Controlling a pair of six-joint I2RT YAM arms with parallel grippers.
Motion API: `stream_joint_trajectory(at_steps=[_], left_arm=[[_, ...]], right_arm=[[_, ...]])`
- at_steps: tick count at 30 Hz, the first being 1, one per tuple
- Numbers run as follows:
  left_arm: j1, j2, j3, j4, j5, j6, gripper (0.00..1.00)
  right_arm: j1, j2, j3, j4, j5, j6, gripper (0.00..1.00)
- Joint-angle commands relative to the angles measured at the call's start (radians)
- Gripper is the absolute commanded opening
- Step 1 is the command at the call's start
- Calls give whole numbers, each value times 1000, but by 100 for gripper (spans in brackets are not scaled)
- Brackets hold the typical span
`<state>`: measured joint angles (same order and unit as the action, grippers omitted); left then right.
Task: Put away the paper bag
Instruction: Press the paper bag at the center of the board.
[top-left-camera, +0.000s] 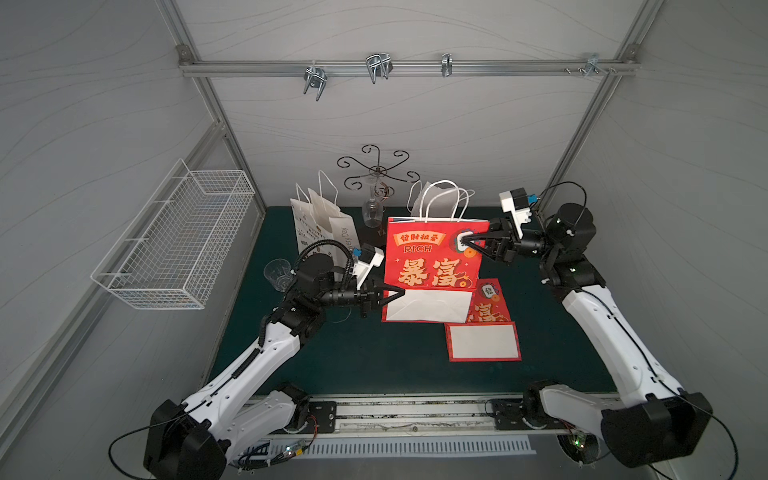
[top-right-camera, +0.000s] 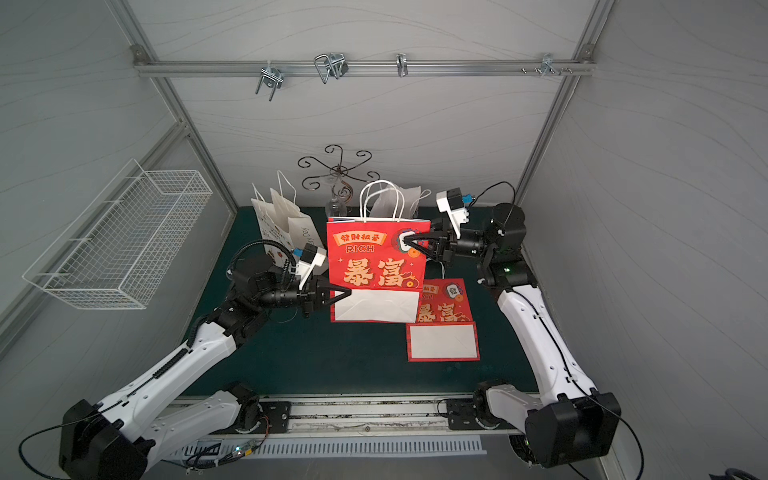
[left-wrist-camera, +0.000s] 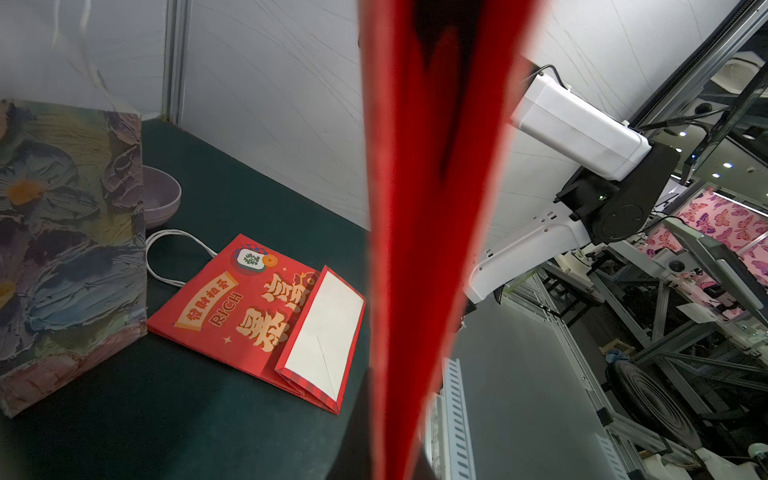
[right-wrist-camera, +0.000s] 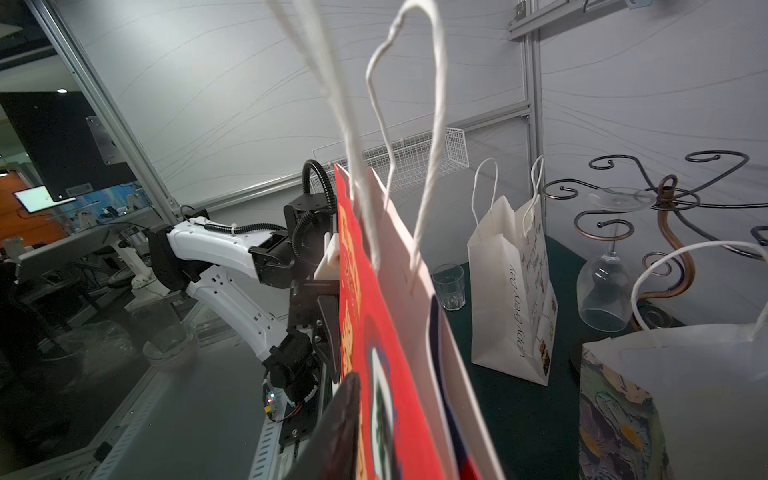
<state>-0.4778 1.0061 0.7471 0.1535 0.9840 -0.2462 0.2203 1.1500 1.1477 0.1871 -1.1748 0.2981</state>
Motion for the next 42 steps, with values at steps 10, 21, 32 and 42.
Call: stream_joint_trajectory(at_steps=[10,21,32,42], left_arm=[[-9,-1,37,-103,33,117,0],[-9,-28,103,22,-74,62,0],[-12,0,185,151,-71,-53,0],[-19,42,211,233,-16,-132,0]], right_arm=[[-17,-8,70,33,23,4,0],[-125,-228,-37,-442,232,-271,86],[-125,-291,-139,-637,174,-351,90],[-41,-115,-19,-547,-62,-327,89]])
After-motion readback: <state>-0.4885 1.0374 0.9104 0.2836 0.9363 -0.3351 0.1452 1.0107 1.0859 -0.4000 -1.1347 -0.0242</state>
